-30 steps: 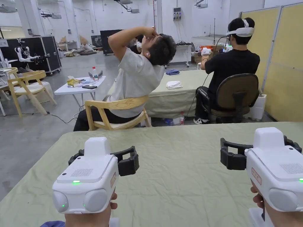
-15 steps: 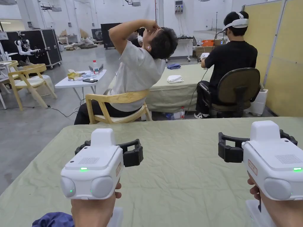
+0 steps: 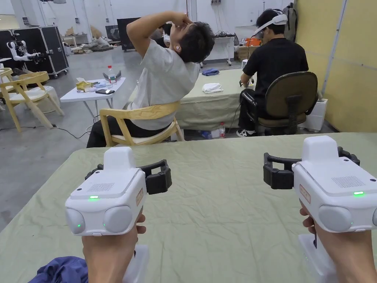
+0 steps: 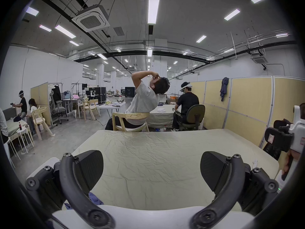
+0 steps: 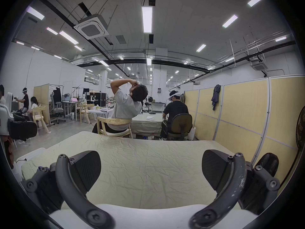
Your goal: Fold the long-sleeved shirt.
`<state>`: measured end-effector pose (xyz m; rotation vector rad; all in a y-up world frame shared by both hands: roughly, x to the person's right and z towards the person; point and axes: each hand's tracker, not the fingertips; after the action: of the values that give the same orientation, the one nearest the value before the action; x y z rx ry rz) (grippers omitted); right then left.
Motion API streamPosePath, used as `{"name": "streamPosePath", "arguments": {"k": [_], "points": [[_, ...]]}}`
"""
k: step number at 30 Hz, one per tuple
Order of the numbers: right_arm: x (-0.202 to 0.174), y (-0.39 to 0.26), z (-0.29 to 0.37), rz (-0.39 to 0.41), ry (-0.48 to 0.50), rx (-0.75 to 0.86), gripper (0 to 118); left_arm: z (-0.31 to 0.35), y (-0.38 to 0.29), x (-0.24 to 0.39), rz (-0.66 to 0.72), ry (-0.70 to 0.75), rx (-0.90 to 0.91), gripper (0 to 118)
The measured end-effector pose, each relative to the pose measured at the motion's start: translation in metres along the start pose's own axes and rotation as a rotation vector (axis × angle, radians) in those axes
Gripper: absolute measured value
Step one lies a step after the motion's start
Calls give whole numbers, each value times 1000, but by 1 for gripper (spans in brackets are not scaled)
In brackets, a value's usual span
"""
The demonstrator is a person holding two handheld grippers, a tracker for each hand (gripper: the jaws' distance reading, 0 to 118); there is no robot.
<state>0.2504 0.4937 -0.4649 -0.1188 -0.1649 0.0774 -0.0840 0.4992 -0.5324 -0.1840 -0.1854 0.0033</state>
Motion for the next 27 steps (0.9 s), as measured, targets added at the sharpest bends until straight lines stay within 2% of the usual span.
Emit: {"name": "streamPosePath", "arguments": {"k": [27], "points": [[1,0,-9,-9,10,-10,118,-10,3,9,-2,-8,-12,116]]}}
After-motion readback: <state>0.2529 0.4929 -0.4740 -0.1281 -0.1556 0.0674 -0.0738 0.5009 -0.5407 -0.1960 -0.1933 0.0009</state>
